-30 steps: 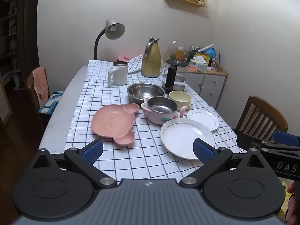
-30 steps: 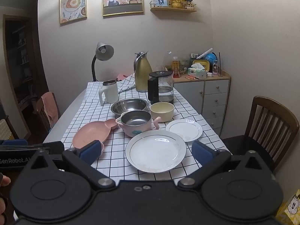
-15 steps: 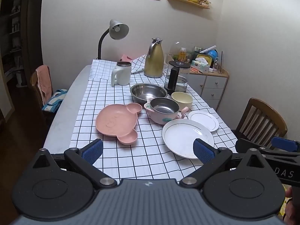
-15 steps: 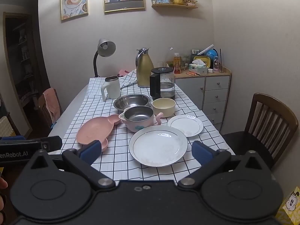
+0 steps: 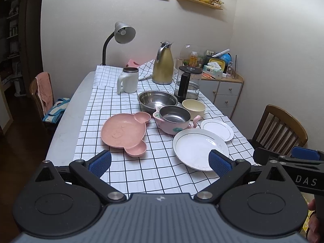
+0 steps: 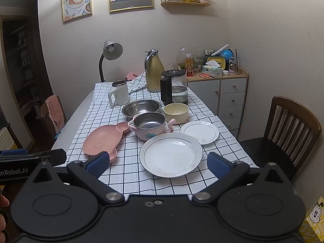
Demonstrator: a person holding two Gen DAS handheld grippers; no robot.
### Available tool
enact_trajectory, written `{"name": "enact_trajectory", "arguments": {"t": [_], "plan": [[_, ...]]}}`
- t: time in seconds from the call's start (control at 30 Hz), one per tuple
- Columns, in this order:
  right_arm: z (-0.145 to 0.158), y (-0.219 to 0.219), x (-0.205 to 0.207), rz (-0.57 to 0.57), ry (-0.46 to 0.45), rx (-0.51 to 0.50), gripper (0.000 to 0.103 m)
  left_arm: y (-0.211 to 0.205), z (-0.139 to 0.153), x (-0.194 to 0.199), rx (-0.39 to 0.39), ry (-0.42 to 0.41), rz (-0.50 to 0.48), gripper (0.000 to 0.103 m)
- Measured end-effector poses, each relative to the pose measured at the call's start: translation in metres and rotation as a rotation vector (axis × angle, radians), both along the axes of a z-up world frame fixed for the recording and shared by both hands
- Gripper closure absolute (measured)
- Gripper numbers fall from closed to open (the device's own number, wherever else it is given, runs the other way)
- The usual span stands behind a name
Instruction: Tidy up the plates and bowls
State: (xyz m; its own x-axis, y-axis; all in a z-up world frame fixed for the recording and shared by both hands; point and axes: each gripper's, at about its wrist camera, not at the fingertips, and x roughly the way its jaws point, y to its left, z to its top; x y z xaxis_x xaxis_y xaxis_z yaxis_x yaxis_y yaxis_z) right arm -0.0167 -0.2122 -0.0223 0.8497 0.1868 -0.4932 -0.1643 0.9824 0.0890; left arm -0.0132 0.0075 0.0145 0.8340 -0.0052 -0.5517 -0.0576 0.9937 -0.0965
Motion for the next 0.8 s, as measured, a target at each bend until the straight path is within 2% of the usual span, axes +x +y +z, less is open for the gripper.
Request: {"name": "enact_trajectory", "arguments": {"t": [0.8], "plan": [[0.006, -0.011, 0.012, -0.019, 0.012, 0.027, 0.0, -0.009, -0.002, 0.017, -0.001, 0.033, -0.007, 0.0]]}}
